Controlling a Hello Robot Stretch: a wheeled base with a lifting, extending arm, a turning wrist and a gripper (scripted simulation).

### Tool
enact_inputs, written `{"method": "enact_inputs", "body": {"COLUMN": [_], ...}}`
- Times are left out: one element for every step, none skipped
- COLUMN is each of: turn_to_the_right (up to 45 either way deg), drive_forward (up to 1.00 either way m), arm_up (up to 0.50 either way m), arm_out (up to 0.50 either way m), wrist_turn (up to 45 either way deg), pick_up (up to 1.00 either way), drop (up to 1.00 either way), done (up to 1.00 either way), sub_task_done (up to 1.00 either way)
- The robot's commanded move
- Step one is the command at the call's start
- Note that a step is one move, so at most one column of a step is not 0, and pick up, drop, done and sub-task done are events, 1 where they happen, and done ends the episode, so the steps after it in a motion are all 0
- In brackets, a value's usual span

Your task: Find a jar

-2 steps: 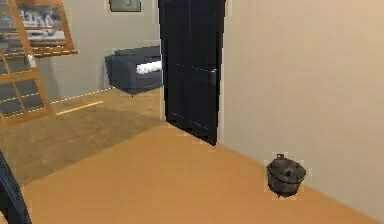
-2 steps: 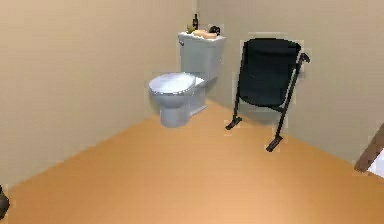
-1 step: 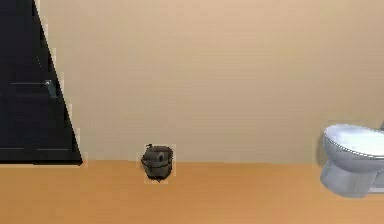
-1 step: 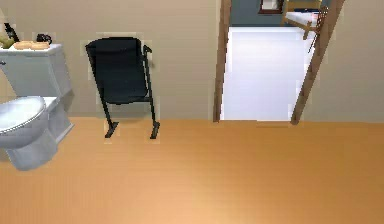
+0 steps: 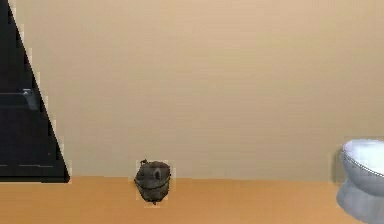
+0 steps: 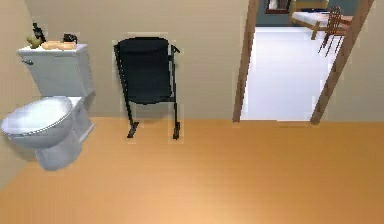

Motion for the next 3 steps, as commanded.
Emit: {"method": "enact_inputs", "body": {"turn_to_the_right": [-45.0, -15.0, 0.0], "drive_forward": [0.0, 0.0, 1.0], "arm_up": [0.0, 0.0, 0.0], "arm_out": [0.0, 0.0, 0.0], "wrist_turn": [0.0, 0.0, 0.0], "pick_up": [0.0, 0.0, 0.0], "drop": [0.0, 0.0, 0.0], "done": [0.0, 0.0, 0.0], "sub_task_done": [0.0, 0.0, 0.0]}}
